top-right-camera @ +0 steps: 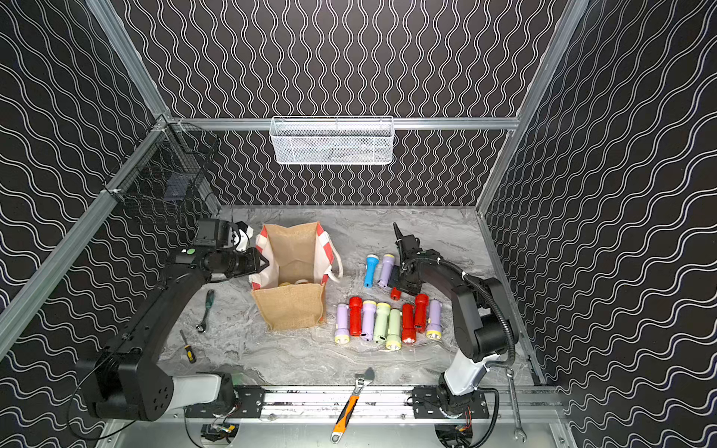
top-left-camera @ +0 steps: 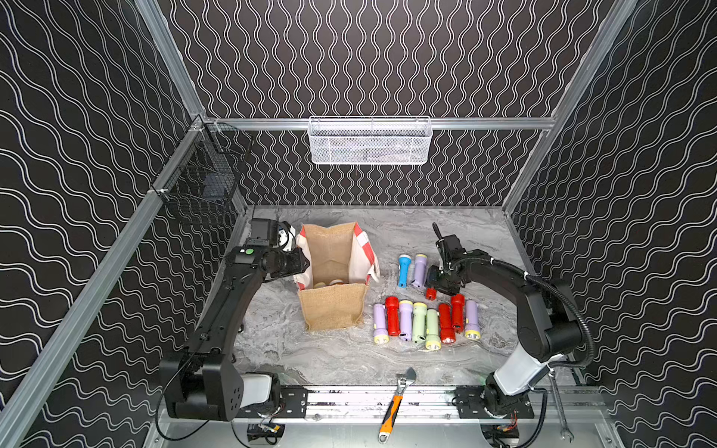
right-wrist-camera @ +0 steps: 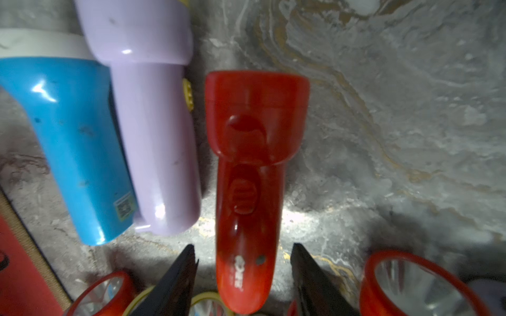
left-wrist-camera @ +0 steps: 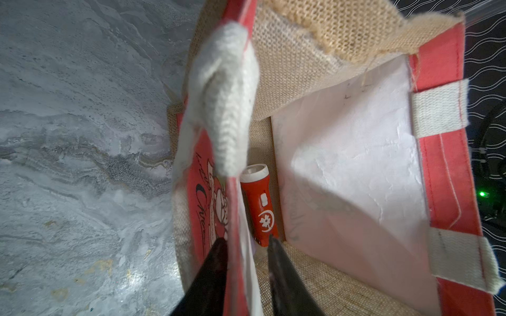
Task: Put the flashlights into the tote bags
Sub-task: Pick up the flashlight from the center of the board.
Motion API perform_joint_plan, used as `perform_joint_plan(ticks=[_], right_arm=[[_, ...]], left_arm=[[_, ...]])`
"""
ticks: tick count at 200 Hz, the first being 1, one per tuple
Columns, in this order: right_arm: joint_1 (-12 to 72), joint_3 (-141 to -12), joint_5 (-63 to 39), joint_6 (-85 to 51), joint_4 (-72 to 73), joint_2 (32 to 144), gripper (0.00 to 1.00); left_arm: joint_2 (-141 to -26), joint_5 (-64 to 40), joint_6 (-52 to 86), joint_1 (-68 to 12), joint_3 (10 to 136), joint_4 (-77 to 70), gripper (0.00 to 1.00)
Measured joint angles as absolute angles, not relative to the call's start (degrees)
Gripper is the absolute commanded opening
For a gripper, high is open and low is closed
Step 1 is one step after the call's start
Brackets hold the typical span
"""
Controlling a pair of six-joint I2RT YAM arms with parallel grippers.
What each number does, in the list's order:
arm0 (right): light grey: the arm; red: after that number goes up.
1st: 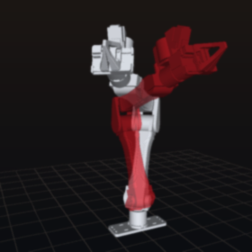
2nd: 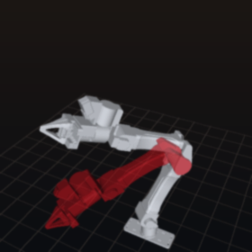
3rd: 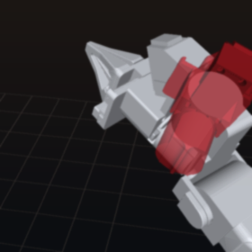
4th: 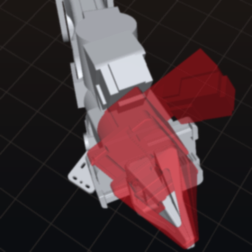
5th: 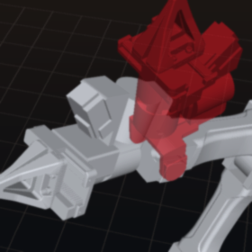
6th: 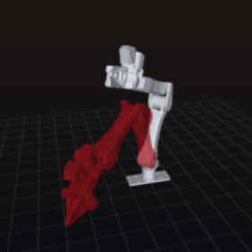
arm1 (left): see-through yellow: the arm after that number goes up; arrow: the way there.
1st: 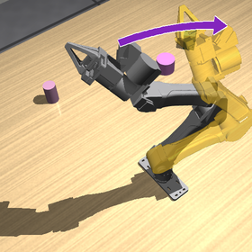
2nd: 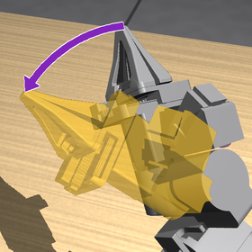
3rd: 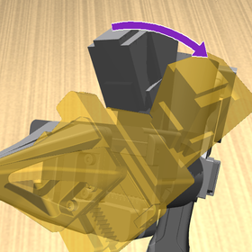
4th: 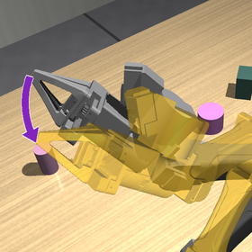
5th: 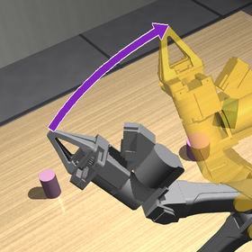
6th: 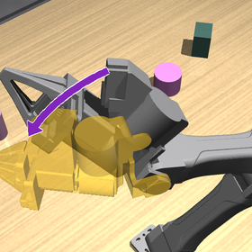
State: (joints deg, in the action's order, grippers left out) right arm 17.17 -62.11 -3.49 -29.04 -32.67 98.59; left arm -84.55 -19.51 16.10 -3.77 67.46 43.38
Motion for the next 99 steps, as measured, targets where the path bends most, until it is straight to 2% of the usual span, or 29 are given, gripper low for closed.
perform_joint_plan(ticks=[42,99], right_arm=[[17.1,-62.0,-3.3,-28.8,-31.8,100.9,0.53],[17.0,-62.7,-2.2,-27.7,-31.8,102.3,0.42]], left_arm=[[-84.6,-19.5,16.1,-3.8,67.5,43.4,0.31],[-84.6,-19.1,15.9,-3.8,67.5,43.4,0.31]])
